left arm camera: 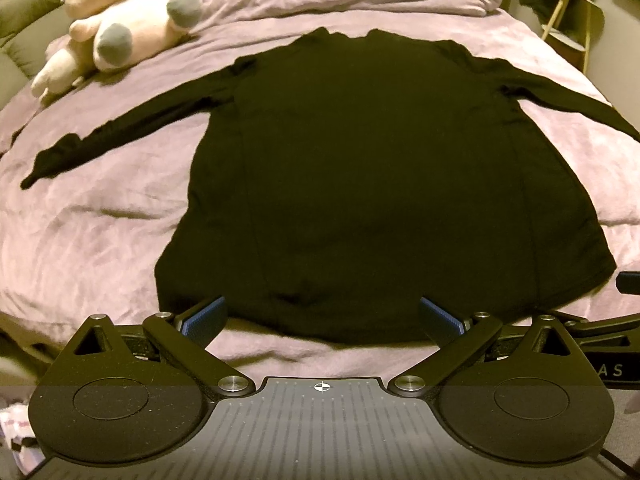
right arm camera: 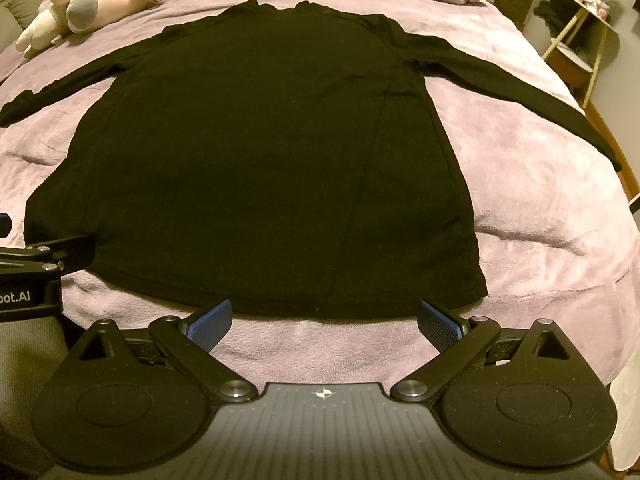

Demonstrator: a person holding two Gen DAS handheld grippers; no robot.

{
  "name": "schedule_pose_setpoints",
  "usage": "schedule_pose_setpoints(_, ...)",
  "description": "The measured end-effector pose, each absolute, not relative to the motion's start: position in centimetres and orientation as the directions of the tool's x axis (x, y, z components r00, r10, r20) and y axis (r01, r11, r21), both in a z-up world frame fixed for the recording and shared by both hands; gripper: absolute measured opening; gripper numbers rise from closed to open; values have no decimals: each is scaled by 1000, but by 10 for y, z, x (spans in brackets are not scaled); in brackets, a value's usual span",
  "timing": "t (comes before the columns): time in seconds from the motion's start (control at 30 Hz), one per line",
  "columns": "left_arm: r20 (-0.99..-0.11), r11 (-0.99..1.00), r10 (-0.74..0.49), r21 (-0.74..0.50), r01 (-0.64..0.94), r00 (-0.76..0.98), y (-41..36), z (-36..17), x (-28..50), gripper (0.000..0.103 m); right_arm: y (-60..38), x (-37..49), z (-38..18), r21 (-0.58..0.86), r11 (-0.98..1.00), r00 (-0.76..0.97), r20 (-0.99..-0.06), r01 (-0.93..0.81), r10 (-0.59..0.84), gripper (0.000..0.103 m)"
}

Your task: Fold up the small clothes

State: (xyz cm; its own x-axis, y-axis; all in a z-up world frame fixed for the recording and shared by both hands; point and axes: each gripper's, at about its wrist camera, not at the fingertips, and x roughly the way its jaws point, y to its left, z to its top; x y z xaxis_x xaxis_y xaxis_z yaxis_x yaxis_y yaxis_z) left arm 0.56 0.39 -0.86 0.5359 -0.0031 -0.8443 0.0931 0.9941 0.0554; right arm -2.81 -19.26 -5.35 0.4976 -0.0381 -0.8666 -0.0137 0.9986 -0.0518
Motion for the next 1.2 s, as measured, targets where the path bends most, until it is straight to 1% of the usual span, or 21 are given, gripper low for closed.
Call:
schedule_pose_setpoints(0.27,-854,994,1,57,91,520,3,-12,9,103,-195,-26,-58,-22,1000,488,-873,-10,-14,99)
schedule_pose_setpoints(0.7,-878,994,8,60,94,478,-1,-26,22,103,-217,-15,-66,73,997,521,-852,21,52,99)
schedule_pose_setpoints(0.8,-875,993,17,71,94,484,-1,-29,31,103,-237,-9,-67,104,993,583,-811,57,52,99)
schedule_pose_setpoints(0.9,-857,993,30,84,80,515,-1,-29,47,103,-273,-1,-65,181,980,698,-712,87,69,99)
schedule_pose_setpoints(0.97,-837,994,49,97,59,546,-1,-31,62,103,-299,12,-66,213,971,720,-690,104,74,99)
schedule_pose_setpoints(1.03,-819,992,82,122,32,568,-2,-35,77,103,-332,33,-67,232,963,723,-688,139,61,99)
schedule_pose_setpoints(1.1,-808,990,105,139,15,580,-4,-43,93,103,-365,53,-66,224,949,723,-691,221,-6,99)
schedule_pose_setpoints(1.2,-810,988,136,152,-20,571,-4,-57,113,103,-423,79,-66,248,908,758,-644,338,-106,99)
